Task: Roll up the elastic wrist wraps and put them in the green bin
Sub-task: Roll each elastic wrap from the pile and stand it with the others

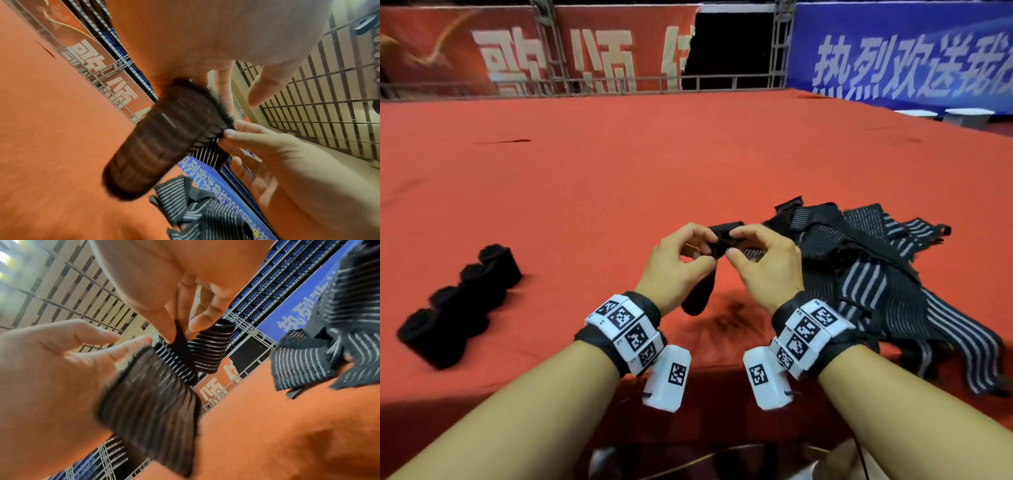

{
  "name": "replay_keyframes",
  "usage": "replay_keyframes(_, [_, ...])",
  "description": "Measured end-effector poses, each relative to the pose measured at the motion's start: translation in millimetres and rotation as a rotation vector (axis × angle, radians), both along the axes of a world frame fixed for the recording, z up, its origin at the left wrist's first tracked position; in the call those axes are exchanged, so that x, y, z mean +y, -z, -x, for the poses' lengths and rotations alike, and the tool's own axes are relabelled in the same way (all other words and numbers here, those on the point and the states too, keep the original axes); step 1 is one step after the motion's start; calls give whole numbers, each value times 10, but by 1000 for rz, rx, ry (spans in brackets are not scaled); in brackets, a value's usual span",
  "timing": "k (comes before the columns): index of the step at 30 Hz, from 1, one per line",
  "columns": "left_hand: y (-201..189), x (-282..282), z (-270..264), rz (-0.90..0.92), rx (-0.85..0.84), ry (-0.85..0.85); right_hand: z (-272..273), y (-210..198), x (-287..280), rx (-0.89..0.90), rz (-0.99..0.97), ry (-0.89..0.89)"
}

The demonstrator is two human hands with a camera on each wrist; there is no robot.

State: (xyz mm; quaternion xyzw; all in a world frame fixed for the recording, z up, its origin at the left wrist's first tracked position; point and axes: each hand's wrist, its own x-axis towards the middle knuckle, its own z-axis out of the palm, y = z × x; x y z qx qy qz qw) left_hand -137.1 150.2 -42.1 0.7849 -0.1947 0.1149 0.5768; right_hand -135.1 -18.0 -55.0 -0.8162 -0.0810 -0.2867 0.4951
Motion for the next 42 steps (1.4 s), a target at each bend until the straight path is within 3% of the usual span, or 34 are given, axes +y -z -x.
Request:
replay_keyframes(6, [20, 86, -26, 69, 114, -184, 26, 61, 124, -85, -56, -207])
replay_keyframes(11, [4, 51, -24, 75, 124, -102, 87, 61, 153, -92, -26, -342])
replay_keyframes(15, [-41, 40, 33, 115, 139, -37, 111, 2, 156, -48, -193, -445])
replay_keyframes(20, [-27, 54, 49, 32, 68, -42, 106, -71, 153, -10, -237, -389])
replay_keyframes(24, [-70, 24, 167, -114, -18, -28, 105, -98, 201, 36, -159, -282])
replay_keyframes(30, [-56, 99, 105, -58, 40, -37, 102, -150, 246, 17, -163, -176])
replay_keyframes(36, [-81, 205, 62, -162, -283, -279, 93, -182, 245, 1, -167, -192])
replay_keyframes(42, [-81, 225, 96, -267, -500, -304, 205, -272, 275, 48, -238, -394])
